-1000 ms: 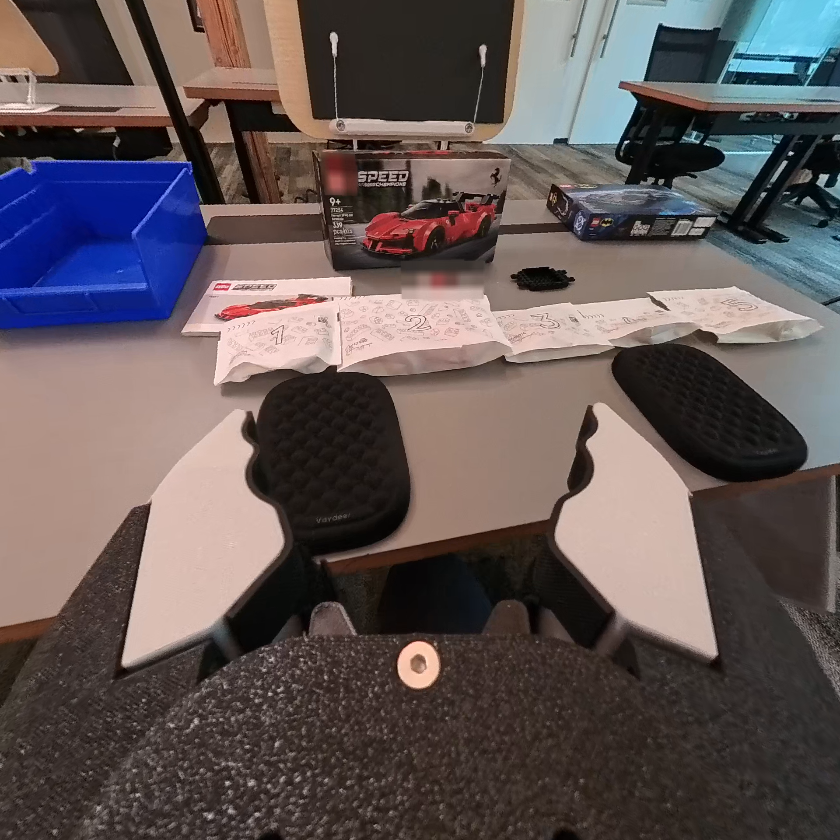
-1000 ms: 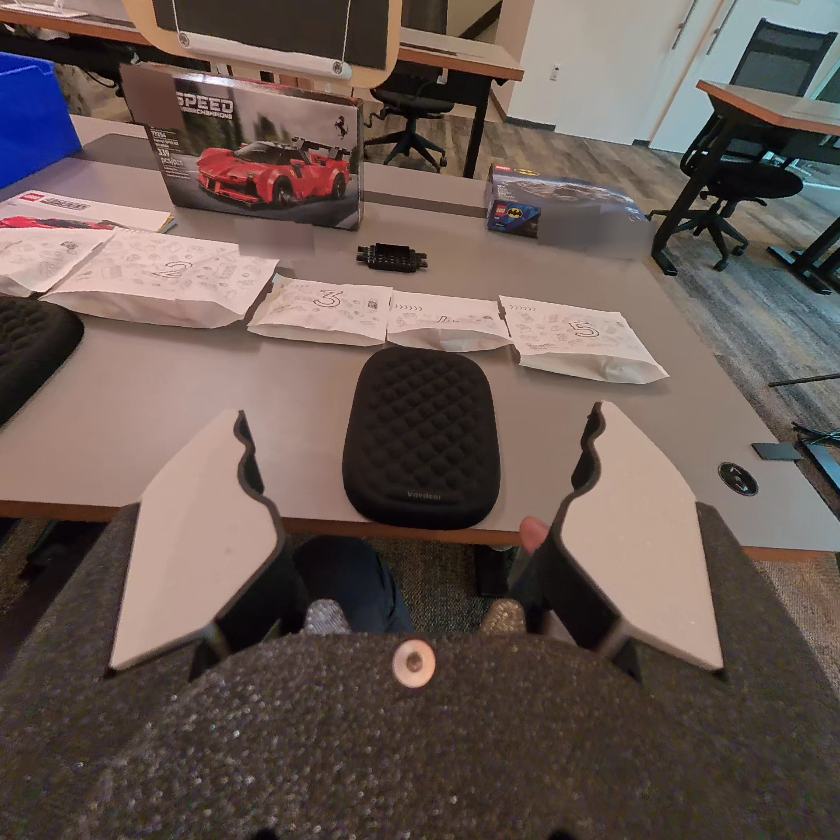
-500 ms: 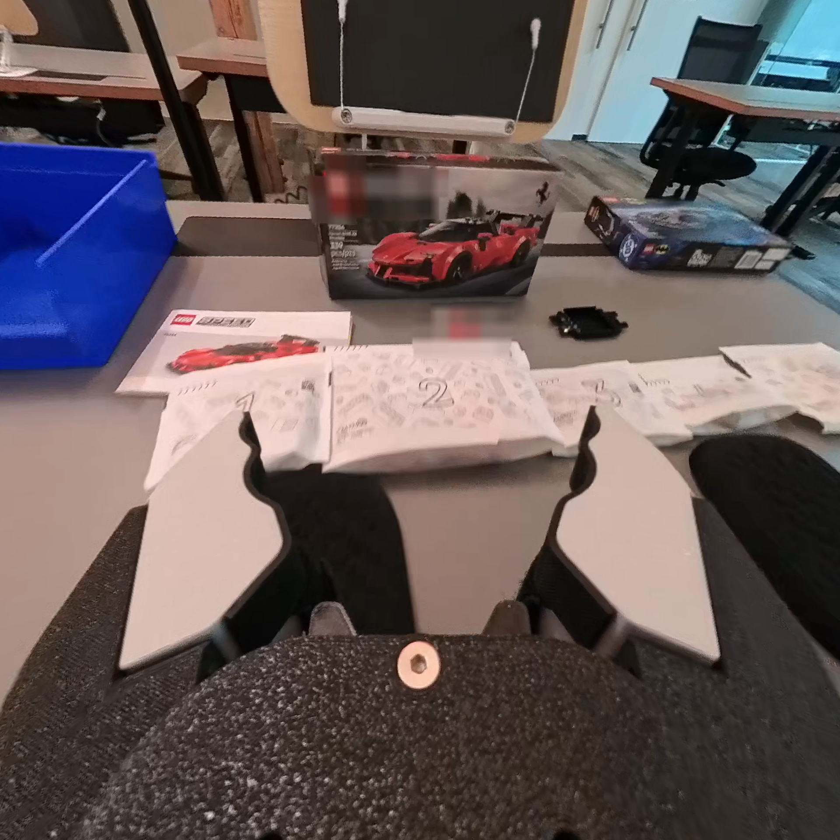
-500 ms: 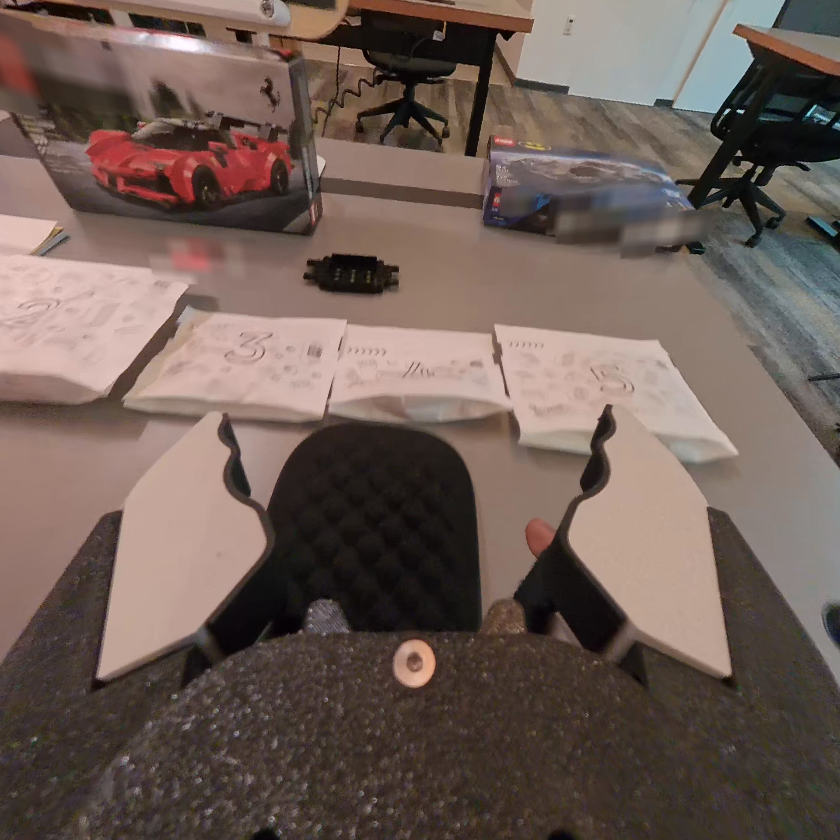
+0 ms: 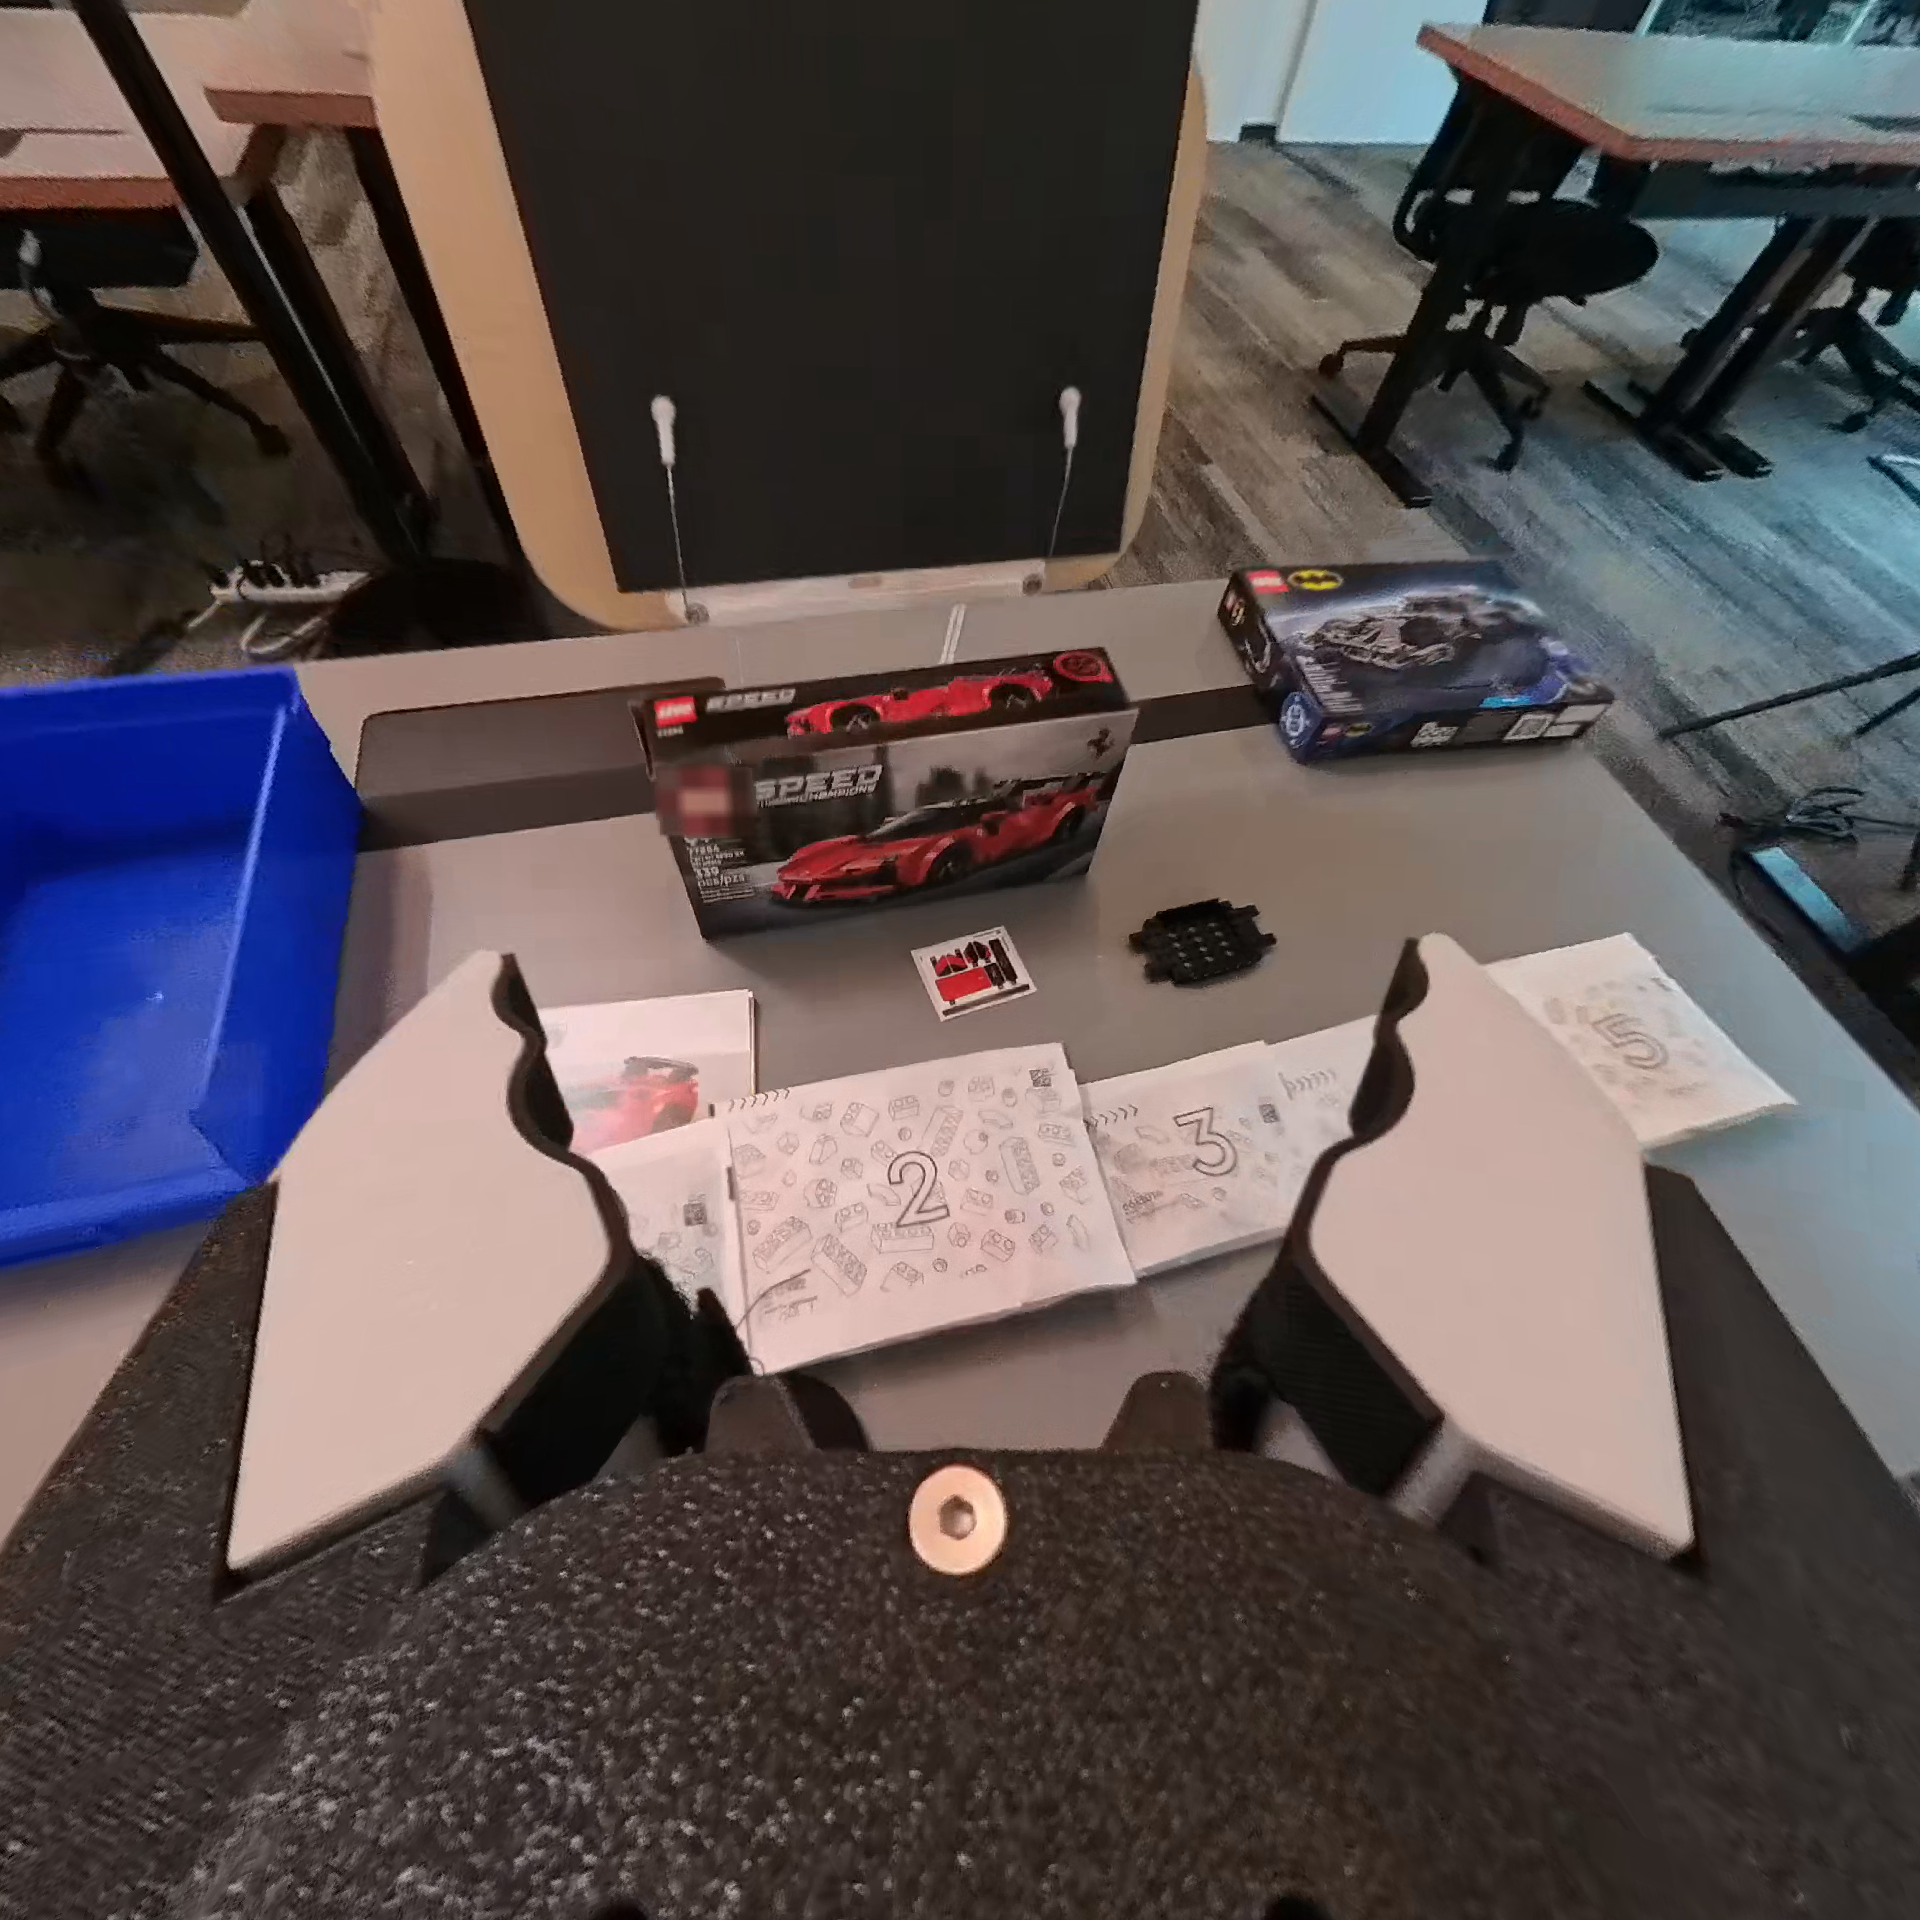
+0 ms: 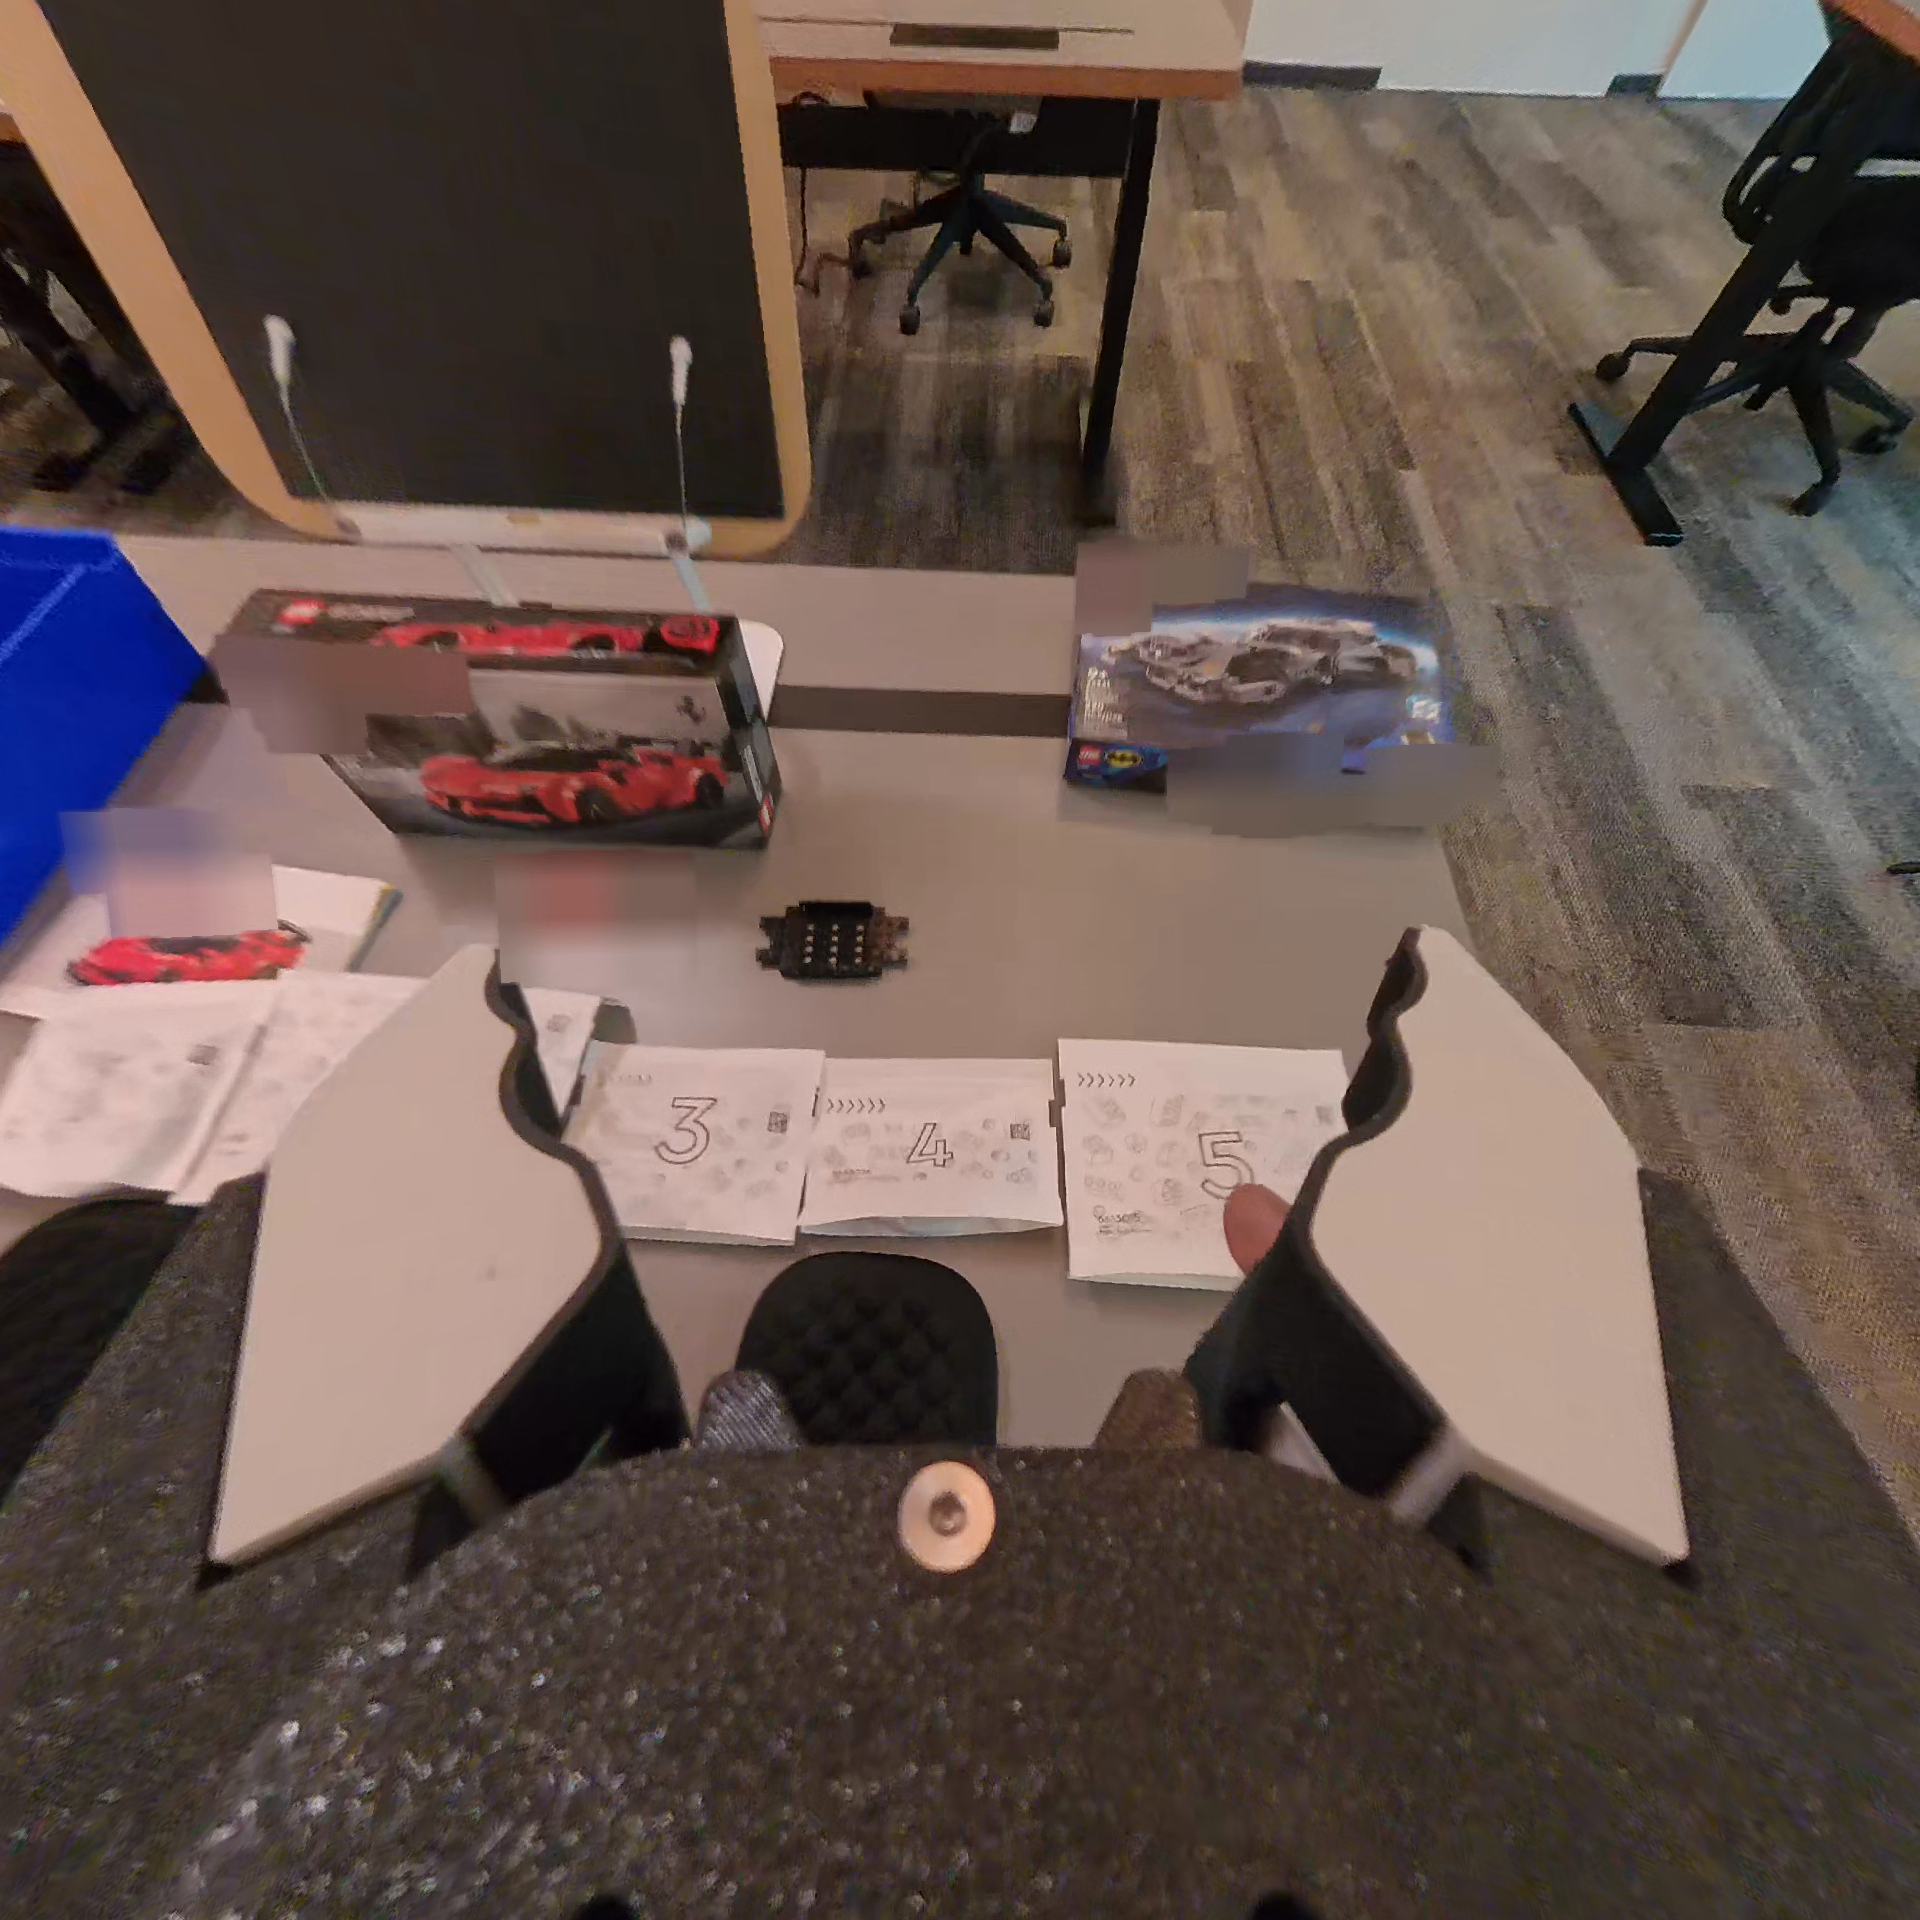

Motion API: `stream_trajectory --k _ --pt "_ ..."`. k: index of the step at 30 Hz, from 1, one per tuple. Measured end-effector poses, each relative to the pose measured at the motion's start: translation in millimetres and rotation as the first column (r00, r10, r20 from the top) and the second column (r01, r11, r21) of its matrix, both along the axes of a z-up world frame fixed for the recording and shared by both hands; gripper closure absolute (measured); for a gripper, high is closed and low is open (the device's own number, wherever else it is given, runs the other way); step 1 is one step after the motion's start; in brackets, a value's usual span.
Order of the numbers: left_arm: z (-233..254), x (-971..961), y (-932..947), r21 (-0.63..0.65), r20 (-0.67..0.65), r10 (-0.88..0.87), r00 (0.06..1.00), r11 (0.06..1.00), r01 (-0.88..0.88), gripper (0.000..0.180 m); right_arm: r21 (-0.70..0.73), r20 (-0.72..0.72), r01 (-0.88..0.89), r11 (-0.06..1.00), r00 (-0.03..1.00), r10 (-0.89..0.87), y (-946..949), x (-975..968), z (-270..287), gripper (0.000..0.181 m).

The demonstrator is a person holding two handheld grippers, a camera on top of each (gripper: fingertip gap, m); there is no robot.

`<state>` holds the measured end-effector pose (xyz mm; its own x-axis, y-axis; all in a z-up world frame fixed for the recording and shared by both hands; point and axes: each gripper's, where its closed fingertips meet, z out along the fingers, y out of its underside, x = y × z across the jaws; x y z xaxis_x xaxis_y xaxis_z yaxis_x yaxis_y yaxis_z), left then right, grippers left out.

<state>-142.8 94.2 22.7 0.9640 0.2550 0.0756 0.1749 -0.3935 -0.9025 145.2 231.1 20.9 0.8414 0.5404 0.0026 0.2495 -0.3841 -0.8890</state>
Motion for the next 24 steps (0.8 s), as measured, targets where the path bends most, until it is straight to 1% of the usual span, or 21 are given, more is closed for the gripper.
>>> stream_trajectory --k 2,6,9,12,15,19,24 --pt "27.6 1.4 1.3 -0.007 -0.009 -0.024 1.000 1.000 0.023 0.033 0.001 0.006 0.013 1.000 1.000 -0.013 0.3 4.8 31.8 0.034" --pt "80.7 10.3 10.8 0.018 -0.011 -0.092 0.996 0.996 0.092 0.033 0.025 -0.026 0.077 0.997 0.997 -0.077 -6.0 23.9 86.4 0.035" --pt "116.0 21.2 24.8 0.052 -0.025 -0.147 0.989 0.988 0.148 0.033 0.053 -0.041 0.142 0.988 0.989 -0.140 -10.5 47.7 114.0 0.035" --pt "142.8 53.1 48.1 0.077 -0.047 -0.245 0.968 0.966 0.248 0.033 0.098 -0.059 0.217 0.971 0.975 -0.212 -11.6 86.1 137.0 0.035" --pt "160.9 107.0 77.4 0.110 -0.057 -0.345 0.937 0.931 0.349 0.033 0.142 -0.049 0.322 0.936 0.947 -0.318 -12.0 148.5 154.5 0.035" --pt "172.7 205.5 111.7 0.147 -0.070 -0.463 0.884 0.871 0.468 0.034 0.181 -0.063 0.430 0.884 0.902 -0.426 -22.7 246.3 173.3 0.038" --pt "181.0 364.5 135.7 0.192 -0.035 -0.607 0.794 0.775 0.602 0.034 0.227 -0.005 0.570 0.790 0.811 -0.585 -59.1 393.3 186.0 0.039"
